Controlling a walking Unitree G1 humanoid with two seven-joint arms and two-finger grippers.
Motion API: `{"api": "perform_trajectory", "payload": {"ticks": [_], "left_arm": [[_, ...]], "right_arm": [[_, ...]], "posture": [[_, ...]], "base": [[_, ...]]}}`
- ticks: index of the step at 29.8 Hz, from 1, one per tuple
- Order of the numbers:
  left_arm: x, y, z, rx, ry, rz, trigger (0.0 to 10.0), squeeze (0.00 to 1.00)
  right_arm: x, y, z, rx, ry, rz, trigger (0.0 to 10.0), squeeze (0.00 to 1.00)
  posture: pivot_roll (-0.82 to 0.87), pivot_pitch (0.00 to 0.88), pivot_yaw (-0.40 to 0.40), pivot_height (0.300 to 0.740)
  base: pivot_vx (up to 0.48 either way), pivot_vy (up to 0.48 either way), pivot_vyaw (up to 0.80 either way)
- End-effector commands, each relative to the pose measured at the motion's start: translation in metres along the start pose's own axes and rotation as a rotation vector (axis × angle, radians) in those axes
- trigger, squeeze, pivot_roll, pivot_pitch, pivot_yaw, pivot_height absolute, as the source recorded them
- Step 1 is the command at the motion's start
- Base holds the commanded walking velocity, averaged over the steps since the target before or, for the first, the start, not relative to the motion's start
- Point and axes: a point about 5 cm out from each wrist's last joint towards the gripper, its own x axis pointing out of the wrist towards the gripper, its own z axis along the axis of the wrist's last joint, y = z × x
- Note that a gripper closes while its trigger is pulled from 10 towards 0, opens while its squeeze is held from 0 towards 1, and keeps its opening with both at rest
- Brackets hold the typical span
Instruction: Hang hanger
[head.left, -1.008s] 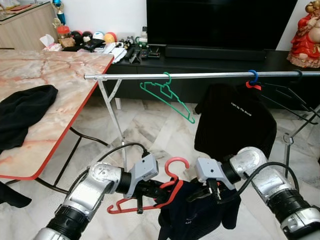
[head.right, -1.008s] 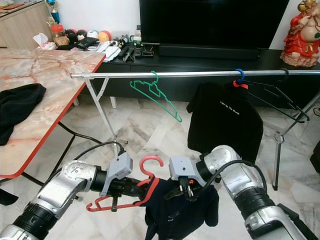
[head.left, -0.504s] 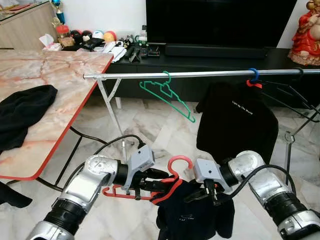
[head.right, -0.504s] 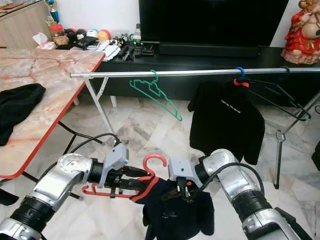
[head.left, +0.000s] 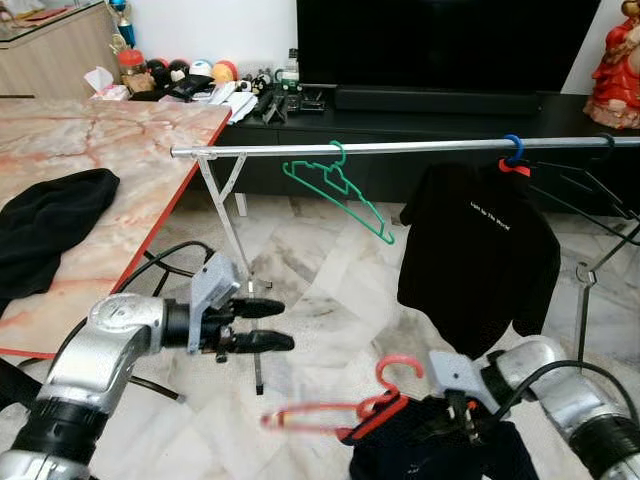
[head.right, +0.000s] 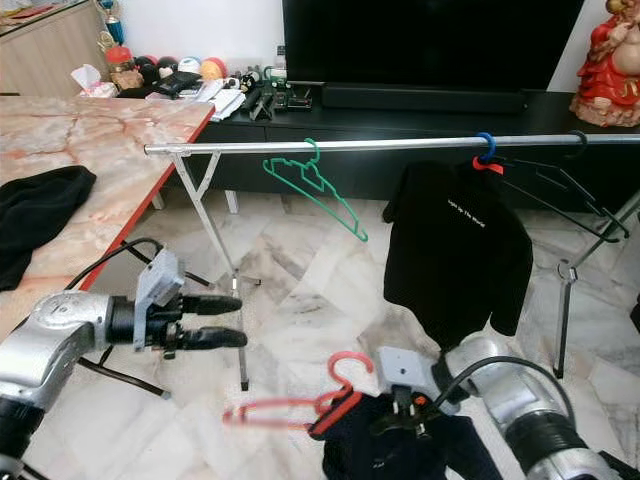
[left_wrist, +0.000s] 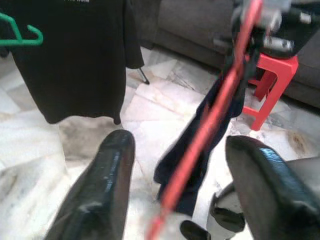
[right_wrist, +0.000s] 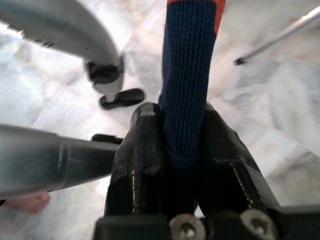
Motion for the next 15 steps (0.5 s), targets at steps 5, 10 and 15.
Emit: {"api": "perform_trajectory", "payload": {"ticks": [5, 10, 15], "left_arm": [[-0.003, 0.008, -0.013, -0.004, -0.013, 0.183, 10.0, 1.00], [-0.003, 0.008, -0.013, -0.004, -0.013, 0.183, 10.0, 1.00], [0.021, -0.008, -0.043, -0.139, -0.036, 0.179, 10.0, 1.00]], "right_arm": [[-0.030, -0.002, 0.014, -0.032, -0.083, -0.116, 0.0, 0.00], [-0.030, -0.002, 0.014, -0.032, -0.083, -0.116, 0.0, 0.00], [-0.075, 0.002, 0.032, -0.093, -0.109, -0.269, 0.0, 0.00]], "posture": [[-0.02, 0.040, 0.025, 0.740], [-0.02, 0.040, 0.025, 0.740], [-0.04, 0.061, 0.034, 0.740]], "base": [[0.000, 0.000, 0.00], [0.000, 0.000, 0.00], [0.000, 0.000, 0.00]]}}
